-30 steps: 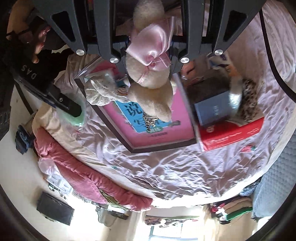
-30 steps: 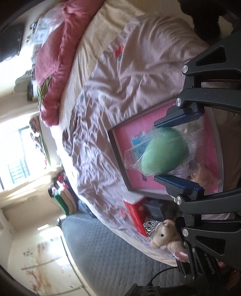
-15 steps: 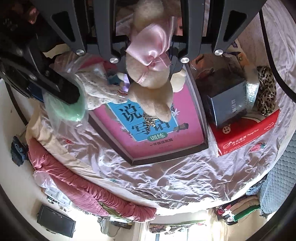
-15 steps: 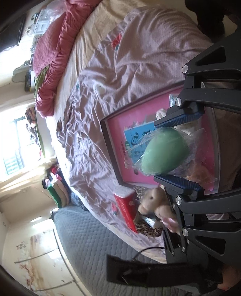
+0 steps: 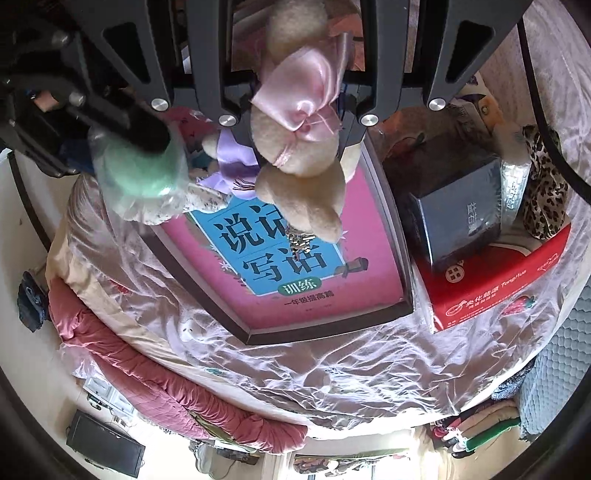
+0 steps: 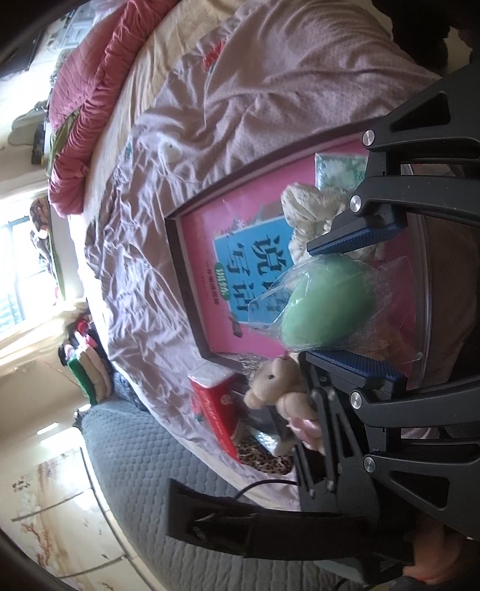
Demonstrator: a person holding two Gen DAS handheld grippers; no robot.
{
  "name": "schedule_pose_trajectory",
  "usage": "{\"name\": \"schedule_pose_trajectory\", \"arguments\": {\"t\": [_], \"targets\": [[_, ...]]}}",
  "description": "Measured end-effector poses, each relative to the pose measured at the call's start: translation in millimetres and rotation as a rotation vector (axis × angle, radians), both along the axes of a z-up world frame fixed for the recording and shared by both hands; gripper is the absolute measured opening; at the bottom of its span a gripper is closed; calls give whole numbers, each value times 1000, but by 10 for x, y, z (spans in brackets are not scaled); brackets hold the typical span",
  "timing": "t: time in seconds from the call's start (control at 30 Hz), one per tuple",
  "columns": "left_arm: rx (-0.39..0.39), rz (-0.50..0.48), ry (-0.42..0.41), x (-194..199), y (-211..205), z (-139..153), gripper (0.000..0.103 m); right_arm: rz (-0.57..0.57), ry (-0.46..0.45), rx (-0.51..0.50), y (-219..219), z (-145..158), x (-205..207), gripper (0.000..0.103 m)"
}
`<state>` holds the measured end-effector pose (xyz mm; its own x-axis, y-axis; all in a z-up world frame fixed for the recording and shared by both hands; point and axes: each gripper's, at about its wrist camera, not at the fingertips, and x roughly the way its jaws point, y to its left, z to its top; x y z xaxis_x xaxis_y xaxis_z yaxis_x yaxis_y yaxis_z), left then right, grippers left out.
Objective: Organize soft objects
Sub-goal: 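Carry the bowed teddy with the left tool while the right tool carries the green bag over the tray, then lower and release the teddy with the left tool while the right tool releases the green bag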
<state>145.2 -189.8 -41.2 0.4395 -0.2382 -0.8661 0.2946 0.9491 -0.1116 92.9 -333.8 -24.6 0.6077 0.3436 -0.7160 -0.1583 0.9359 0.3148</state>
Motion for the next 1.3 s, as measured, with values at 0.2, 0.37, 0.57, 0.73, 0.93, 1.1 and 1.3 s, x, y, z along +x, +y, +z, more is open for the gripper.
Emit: {"name": "schedule_pose_trajectory", "arguments": {"t": [0.2,0.37,0.57,0.73,0.93,1.1,1.3], "targets": [[-11,-14,-4,29,1,-19,29,-13,16,-47,24,-170,61,52],[-26,-38,-8,31,-43,-12,29,-55,15,-47,-33,-291,145,52],[-44,-69,13,51,-91,-36,30,-67,6,-21,-119,-362,197,54],[-19,-77,7,46,-130,-44,30,-35,7,-31,-105,-361,169,55],[-8,-64,9,44,-130,-44,32,-36,6,-33,-110,-359,159,55],[0,-51,10,49,-101,-38,34,-22,10,-22,-104,-353,144,58],[17,-51,10,44,-95,-30,35,-24,6,-26,-89,-317,126,60]]}}
